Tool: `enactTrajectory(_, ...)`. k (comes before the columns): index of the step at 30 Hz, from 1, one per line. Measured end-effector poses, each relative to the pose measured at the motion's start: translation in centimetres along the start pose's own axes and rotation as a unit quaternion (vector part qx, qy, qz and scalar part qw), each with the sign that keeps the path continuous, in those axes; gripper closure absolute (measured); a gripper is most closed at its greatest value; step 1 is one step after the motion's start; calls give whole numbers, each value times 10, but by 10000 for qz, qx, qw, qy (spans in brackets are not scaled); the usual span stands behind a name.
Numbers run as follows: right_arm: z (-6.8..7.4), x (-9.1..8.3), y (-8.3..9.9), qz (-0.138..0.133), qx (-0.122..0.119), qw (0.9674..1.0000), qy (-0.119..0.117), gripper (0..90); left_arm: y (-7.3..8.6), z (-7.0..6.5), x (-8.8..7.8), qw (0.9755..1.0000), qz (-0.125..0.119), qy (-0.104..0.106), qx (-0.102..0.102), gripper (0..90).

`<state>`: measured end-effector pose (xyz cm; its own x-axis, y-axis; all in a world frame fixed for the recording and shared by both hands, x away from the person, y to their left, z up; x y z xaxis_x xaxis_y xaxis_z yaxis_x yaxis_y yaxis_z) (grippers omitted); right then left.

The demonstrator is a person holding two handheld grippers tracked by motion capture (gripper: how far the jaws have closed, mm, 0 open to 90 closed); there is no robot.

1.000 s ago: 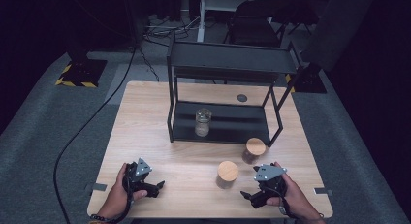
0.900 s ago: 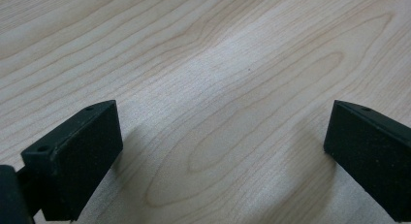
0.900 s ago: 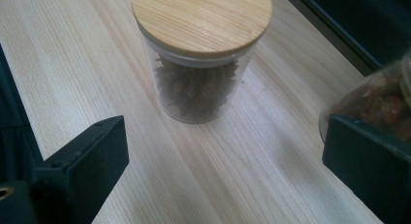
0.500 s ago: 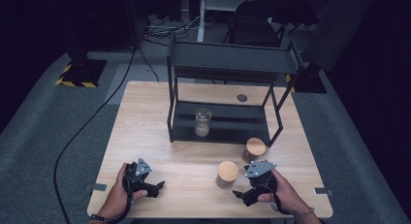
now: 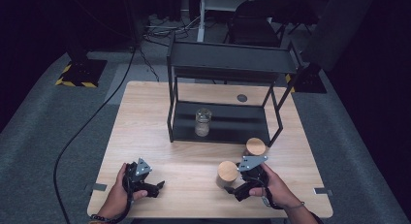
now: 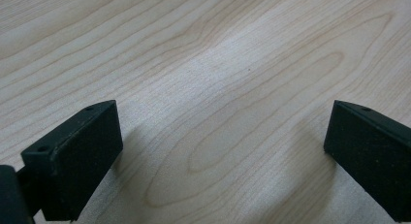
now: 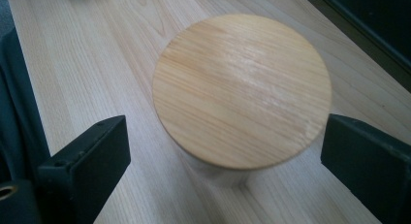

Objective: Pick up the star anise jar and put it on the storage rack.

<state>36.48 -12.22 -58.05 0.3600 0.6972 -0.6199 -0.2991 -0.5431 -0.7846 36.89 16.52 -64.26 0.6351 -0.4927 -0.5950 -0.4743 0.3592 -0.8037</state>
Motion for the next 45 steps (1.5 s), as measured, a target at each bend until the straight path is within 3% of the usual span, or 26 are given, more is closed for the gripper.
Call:
enactTrajectory(11,-1,13,-6,96,48,9999,58,71,0,0,0,10000,4,-3,0,0)
enactTrajectory(18,-1,18,-8,102,10,9998,141,180,0,0,0,10000,4,-2,2,0)
enactTrajectory(22,-4,19,-8,134,-62,9994,302,236,0,0,0,10000,0,-1,0,0)
enactTrajectory(37,-3,18,-10,251,15,9993,275,243,0,0,0,10000,7,-16,-3,0)
enactTrajectory(45,-9,11,-22,162,30,9994,311,244,0,0,0,10000,10,-14,-2,0)
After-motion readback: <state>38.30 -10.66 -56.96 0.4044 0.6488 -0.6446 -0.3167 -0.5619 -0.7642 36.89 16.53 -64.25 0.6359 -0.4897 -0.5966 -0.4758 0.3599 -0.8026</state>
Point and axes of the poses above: each handheld gripper's, and its own axes: x roughly forward along the jaws, y roughly out of its underside, z roughly to its left, the point moved 10 cm from there along x, roughly forward along the jaws, and after that the axes turned 10 degrees about -z, right-handed, at the moved point
